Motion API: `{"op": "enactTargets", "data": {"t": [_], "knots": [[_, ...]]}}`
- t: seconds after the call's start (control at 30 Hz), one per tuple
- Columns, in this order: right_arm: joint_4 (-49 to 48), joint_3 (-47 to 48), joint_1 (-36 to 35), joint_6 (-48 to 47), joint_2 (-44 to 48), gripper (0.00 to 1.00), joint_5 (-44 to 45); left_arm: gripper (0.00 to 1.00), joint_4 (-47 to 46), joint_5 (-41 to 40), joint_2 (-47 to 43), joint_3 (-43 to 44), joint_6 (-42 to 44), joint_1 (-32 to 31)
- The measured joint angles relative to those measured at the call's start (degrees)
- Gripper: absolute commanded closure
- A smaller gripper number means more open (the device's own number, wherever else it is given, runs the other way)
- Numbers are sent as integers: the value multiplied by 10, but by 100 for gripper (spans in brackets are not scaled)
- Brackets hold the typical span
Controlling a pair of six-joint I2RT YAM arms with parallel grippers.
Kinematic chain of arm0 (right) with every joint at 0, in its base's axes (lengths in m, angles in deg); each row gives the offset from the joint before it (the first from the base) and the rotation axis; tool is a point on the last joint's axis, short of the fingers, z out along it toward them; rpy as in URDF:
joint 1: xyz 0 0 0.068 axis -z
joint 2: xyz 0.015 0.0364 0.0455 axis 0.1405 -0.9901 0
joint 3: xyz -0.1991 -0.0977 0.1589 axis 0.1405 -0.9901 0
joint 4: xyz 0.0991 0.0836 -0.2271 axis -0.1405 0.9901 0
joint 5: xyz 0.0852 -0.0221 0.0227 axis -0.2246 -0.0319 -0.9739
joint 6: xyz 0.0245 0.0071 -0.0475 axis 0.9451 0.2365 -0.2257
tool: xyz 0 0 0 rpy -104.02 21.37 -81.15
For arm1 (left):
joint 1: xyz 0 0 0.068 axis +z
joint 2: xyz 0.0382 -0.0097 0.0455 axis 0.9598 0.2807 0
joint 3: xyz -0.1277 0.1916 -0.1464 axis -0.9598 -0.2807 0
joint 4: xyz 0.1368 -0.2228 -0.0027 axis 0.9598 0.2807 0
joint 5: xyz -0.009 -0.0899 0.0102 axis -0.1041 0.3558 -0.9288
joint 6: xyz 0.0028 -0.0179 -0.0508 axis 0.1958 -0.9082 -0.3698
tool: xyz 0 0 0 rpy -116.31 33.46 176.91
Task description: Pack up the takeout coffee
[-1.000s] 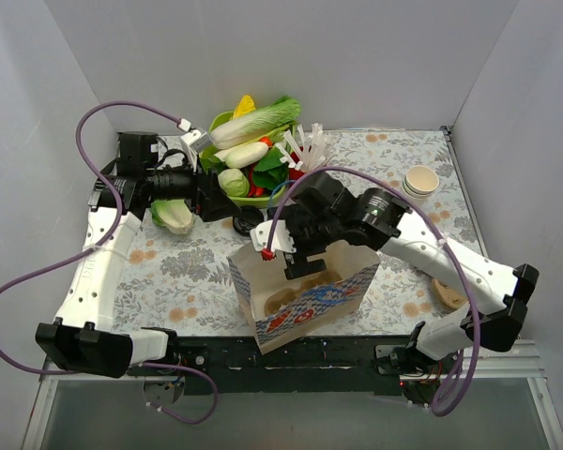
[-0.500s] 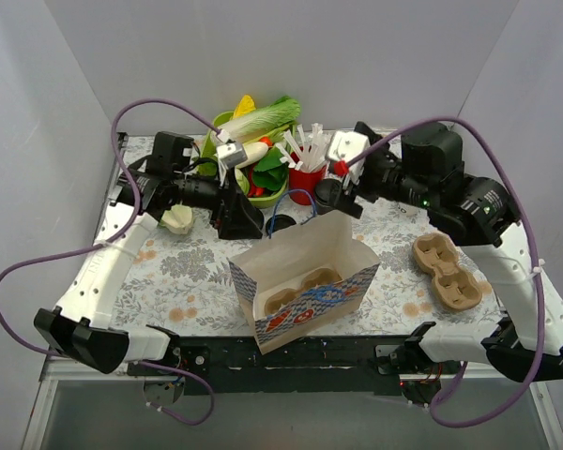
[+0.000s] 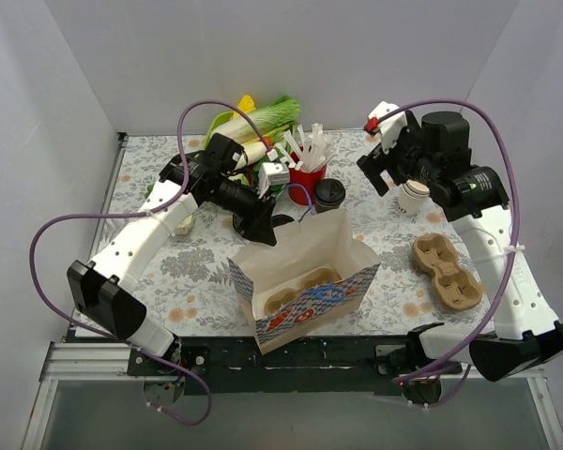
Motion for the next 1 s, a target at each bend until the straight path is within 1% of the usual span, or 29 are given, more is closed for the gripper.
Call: {"op": "enactTargets", "data": {"t": [0.1, 0.2, 0.3, 0.37, 0.57, 0.67, 0.83, 1.0], "knots": [[-15, -22, 30, 3, -3, 2, -11, 75, 37, -25, 9, 30, 24, 0], [-35, -65, 38, 4, -1, 2, -29, 99, 62, -44, 7, 53, 45, 2], [-39, -119, 39, -5, -3, 4, -54, 100, 73, -65, -6, 50, 63, 3], [-34, -137, 39, -15, -14, 5, -71, 100, 76, -81, -20, 39, 81, 4], [-53, -141, 51, -23, -68, 7, -119, 100, 85, -139, -53, 15, 139, 21], [-76, -145, 63, -23, -92, 9, -136, 100, 88, -174, -64, 14, 179, 50], [-105, -144, 70, -17, -139, 16, -156, 100, 90, -233, -79, 14, 243, 108], [-113, -126, 71, -4, -206, 20, -176, 100, 89, -262, -92, 7, 281, 113]]}}
